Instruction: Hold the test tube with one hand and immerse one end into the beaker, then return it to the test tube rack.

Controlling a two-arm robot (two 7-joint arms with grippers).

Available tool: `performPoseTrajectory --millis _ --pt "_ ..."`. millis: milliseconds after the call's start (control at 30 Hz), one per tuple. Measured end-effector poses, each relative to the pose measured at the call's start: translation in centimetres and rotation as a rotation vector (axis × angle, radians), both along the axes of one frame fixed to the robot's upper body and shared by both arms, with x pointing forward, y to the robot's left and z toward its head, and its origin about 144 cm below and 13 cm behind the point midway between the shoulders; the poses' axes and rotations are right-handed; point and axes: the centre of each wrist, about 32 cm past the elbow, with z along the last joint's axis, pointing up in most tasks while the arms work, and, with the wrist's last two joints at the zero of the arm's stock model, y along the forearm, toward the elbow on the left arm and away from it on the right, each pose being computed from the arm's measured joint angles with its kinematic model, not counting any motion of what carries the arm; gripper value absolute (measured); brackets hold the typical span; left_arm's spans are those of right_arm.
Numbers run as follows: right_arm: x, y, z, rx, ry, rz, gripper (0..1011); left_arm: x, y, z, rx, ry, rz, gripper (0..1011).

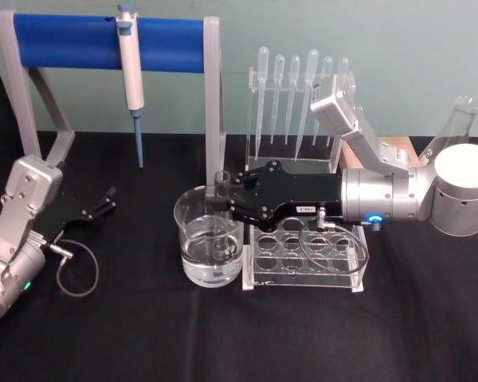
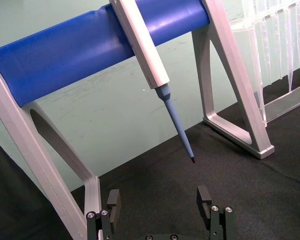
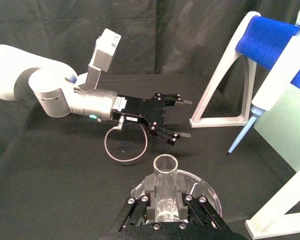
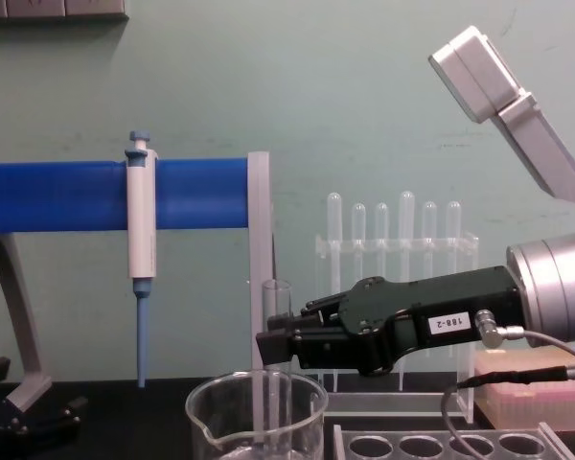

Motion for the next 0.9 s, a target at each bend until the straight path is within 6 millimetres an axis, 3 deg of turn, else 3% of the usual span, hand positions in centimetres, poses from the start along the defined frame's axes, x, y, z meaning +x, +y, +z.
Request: performPoseTrajectory --millis 900 --pt "0.00 0.00 0.00 0.000 0.000 0.000 236 0.00 0.00 0.00 0.000 0.000 0.000 1000"
